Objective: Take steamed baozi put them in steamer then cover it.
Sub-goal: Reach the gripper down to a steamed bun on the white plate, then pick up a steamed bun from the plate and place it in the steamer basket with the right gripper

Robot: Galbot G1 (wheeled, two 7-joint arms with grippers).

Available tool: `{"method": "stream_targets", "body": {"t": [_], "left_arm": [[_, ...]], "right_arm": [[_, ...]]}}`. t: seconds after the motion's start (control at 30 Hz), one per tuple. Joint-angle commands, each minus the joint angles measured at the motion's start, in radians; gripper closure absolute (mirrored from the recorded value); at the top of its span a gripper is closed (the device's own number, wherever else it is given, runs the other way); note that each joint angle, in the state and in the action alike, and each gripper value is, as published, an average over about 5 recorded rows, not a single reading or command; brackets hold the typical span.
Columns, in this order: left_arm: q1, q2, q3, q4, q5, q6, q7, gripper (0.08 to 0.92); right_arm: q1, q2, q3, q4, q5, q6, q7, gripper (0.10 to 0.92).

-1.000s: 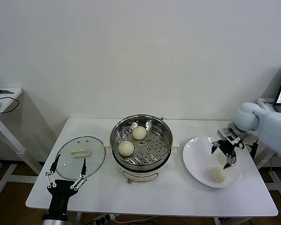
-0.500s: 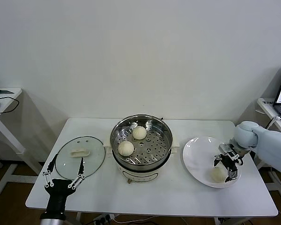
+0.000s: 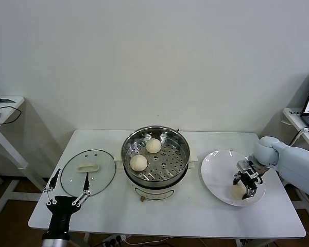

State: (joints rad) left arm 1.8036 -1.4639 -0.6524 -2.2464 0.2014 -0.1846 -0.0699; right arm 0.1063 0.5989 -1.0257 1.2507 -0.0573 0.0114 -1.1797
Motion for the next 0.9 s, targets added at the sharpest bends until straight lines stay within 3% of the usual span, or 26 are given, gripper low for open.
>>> {"method": "stream_targets", "body": {"t": [0.03,0.27,0.47,0.9], "left_arm": [[-0.010,0.010,-0.001,0.014,-0.001,0.002,0.000,0.177],[-0.009,0.010,0.004,0.019,0.000,0.003,0.000,0.177],[-0.002,0.007,0.012,0.013,0.001,0.004,0.000,0.177],[0.016,0.007,0.016,-0.013,0.003,-0.004,0.000,0.177]], "right_arm": [[0.127,0.014,0.049,0.043,-0.011,0.068,-0.050,0.379],[0.463,0.155,-0.011,0.102,0.042,0.346,-0.093,0.360],[0.639,0.318,-0.091,0.148,0.070,0.484,-0.072,0.363],[0.546,0.470,-0.166,0.304,-0.096,0.666,0.004,0.356]]}}
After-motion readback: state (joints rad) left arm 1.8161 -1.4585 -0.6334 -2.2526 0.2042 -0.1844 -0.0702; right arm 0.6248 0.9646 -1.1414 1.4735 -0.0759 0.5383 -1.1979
